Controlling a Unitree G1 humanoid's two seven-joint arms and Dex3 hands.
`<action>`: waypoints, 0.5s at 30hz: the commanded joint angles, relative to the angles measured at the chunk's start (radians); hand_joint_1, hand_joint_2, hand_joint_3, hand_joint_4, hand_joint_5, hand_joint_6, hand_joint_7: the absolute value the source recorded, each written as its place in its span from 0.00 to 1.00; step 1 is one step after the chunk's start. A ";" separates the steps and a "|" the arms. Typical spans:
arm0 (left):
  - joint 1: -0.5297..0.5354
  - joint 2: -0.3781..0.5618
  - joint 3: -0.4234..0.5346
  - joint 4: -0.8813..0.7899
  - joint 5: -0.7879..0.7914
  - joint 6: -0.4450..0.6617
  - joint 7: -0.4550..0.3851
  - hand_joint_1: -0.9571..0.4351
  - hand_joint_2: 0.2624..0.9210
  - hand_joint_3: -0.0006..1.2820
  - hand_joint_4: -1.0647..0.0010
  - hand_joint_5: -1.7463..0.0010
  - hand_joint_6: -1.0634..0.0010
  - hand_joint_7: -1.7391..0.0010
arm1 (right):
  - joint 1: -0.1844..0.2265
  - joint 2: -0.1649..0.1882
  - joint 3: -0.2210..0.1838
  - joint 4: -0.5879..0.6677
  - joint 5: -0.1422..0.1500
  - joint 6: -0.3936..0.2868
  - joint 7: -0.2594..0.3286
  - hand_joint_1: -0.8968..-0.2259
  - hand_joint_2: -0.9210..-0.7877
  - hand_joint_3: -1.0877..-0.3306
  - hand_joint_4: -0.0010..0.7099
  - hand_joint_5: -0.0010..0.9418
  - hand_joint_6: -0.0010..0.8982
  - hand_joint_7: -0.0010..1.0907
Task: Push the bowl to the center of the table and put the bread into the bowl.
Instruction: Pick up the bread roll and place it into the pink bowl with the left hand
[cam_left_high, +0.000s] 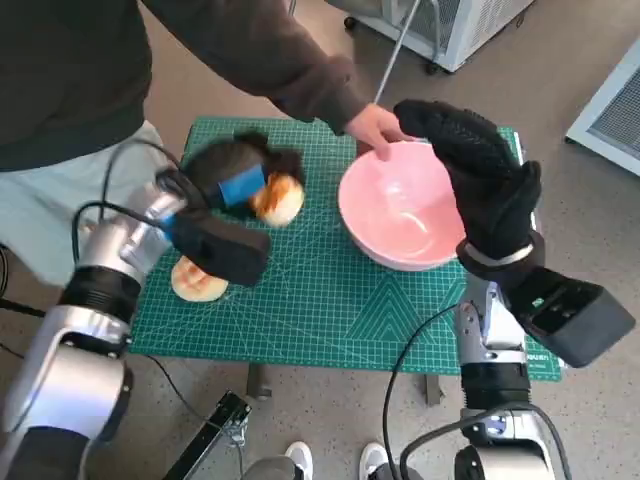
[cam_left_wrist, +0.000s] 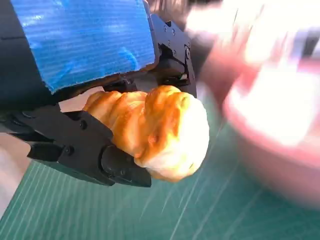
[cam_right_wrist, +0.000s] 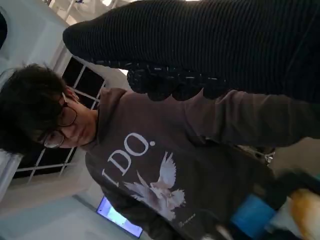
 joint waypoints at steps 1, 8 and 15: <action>0.005 0.009 0.041 -0.096 -0.041 -0.038 0.000 0.69 1.00 0.14 0.52 0.27 0.48 0.24 | 0.004 0.002 -0.004 0.018 0.007 -0.005 0.002 0.25 0.00 0.44 0.44 0.04 0.01 0.85; 0.014 -0.002 0.073 -0.166 -0.071 -0.081 0.002 0.69 1.00 0.13 0.50 0.27 0.48 0.25 | 0.001 0.001 -0.005 0.027 0.015 -0.005 0.009 0.26 0.00 0.43 0.44 0.04 0.01 0.85; 0.018 -0.025 0.083 -0.193 -0.090 -0.104 -0.012 0.69 1.00 0.14 0.50 0.27 0.49 0.24 | -0.003 -0.003 -0.009 0.034 0.018 -0.011 0.018 0.26 0.00 0.43 0.44 0.04 0.01 0.85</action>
